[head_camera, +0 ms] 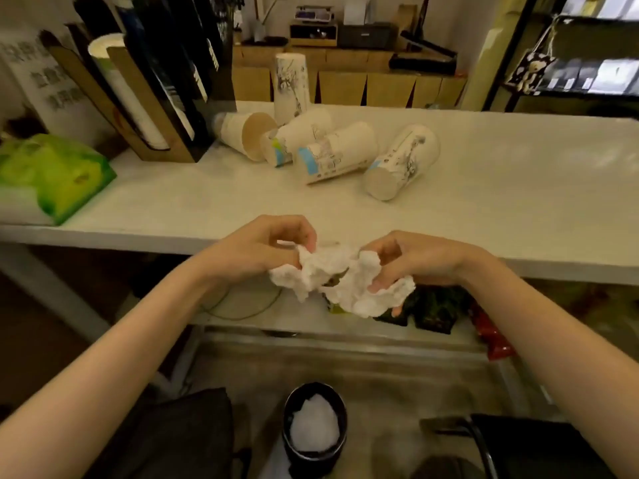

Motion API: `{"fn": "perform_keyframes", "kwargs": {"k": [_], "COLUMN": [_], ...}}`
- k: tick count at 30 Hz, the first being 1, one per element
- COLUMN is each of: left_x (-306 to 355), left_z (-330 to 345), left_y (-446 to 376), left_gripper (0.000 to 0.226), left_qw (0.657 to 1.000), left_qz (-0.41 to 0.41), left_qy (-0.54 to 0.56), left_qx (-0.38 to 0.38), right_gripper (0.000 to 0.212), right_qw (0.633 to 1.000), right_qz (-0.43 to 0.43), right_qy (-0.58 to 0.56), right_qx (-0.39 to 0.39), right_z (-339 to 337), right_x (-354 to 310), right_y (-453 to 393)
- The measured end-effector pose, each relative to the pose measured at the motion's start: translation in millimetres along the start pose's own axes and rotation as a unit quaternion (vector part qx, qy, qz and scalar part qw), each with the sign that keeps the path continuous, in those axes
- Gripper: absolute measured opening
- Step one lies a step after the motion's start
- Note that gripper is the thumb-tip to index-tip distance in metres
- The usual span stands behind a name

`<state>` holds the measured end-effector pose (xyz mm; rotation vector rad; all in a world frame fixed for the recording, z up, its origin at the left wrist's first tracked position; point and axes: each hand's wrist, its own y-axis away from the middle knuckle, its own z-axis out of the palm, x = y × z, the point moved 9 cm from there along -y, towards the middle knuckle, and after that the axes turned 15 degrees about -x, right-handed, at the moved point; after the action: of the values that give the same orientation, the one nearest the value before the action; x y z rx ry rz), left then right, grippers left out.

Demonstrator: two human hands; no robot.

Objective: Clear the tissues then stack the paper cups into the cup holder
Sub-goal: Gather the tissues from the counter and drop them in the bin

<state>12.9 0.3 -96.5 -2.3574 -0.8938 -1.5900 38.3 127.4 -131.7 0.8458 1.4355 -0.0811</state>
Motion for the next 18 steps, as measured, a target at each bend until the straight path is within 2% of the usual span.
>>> {"fn": "perform_keyframes", "kwargs": {"k": [3, 5, 7, 9, 12, 14, 18], "left_x": [-43, -87, -138, -192, -264, -319, -414], "left_z": [32, 58, 87, 116, 155, 178, 219], "left_y": [0, -5, -9, -14, -12, -13, -13], "left_gripper": [0.011, 0.020, 0.017, 0.021, 0.039, 0.046, 0.039], "left_qw": [0.998, 0.991, 0.982, 0.974, 0.965, 0.956, 0.942], "left_qz": [-0.066, -0.129, -0.180, -0.218, -0.257, -0.289, -0.325], "left_qy": [0.004, -0.031, -0.051, -0.054, -0.048, -0.053, -0.053], "left_qx": [-0.019, -0.029, -0.032, -0.021, -0.007, 0.008, 0.067], "right_gripper": [0.034, 0.026, 0.033, 0.047, 0.034, 0.034, 0.042], "right_qw": [0.999, 0.996, 0.990, 0.976, 0.960, 0.950, 0.927], "right_qz": [0.009, 0.023, 0.060, 0.108, 0.132, 0.143, 0.177], "right_qy": [-0.050, -0.078, -0.105, -0.143, -0.191, -0.217, -0.264], "right_qx": [-0.001, 0.028, 0.077, 0.125, 0.159, 0.172, 0.199], "right_z": [19, 29, 37, 48, 66, 75, 90], "right_x": [54, 99, 154, 216, 284, 332, 426], "right_y": [-20, -33, -50, -68, -92, -112, -160]}}
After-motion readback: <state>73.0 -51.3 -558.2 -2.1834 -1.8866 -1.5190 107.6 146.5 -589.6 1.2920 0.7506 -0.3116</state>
